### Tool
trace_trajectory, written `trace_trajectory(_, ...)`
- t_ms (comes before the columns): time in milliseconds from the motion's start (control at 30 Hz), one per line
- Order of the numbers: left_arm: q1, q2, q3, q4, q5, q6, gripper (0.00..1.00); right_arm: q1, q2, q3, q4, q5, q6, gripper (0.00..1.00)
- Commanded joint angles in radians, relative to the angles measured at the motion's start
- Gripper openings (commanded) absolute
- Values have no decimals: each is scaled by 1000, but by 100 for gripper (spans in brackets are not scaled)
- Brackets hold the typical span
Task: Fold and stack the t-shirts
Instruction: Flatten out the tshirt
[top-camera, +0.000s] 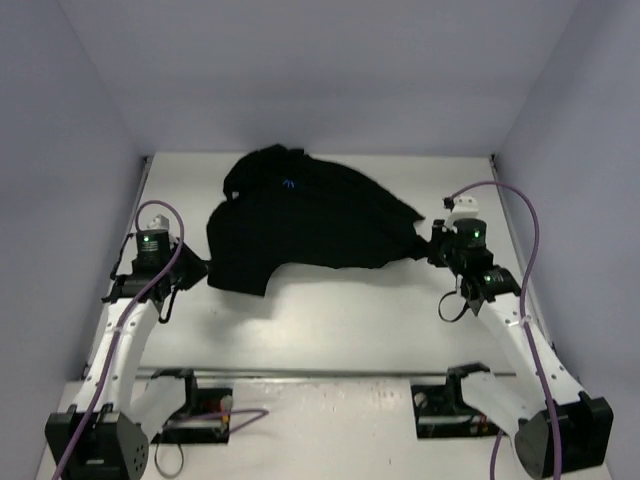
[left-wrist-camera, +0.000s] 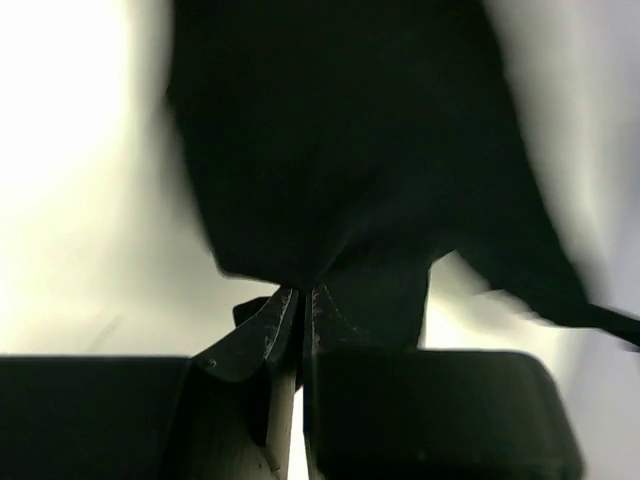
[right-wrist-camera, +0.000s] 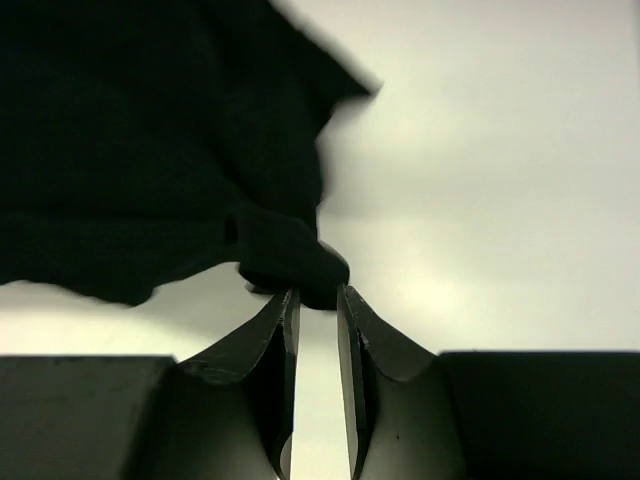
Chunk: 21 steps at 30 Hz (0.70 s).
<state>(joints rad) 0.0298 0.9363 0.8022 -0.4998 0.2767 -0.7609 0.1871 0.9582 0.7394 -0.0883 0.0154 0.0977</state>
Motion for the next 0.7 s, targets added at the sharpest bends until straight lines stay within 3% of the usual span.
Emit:
trace_trajectory(0,-9,-177,-15,-243,-263,36,0,49,-63,-34,-85,-151,191,23)
trace_trajectory(100,-9,-201,-12,-299,-330,33,1,89,-37,-23,-172,-189,264,38)
trace_trajectory(167,-9,-187,8,-322,-369,48,10,112,26,34,-234,-157,281,50)
trace_trajectory(233,-10,-165,40,-318,-400,82,49,111,79,87,-279,-63,280,53)
trace_trajectory(333,-10,-68,131,-286,-406,180,71,69,170,152,-268,94,258,54)
trace_trajectory(467,-10,74,243,-265,-346,285,77,21,341,230,-212,137,215,54)
trace_trajectory(667,-23,334,338,-137,-199,373,77,12,572,278,-45,73,258,52)
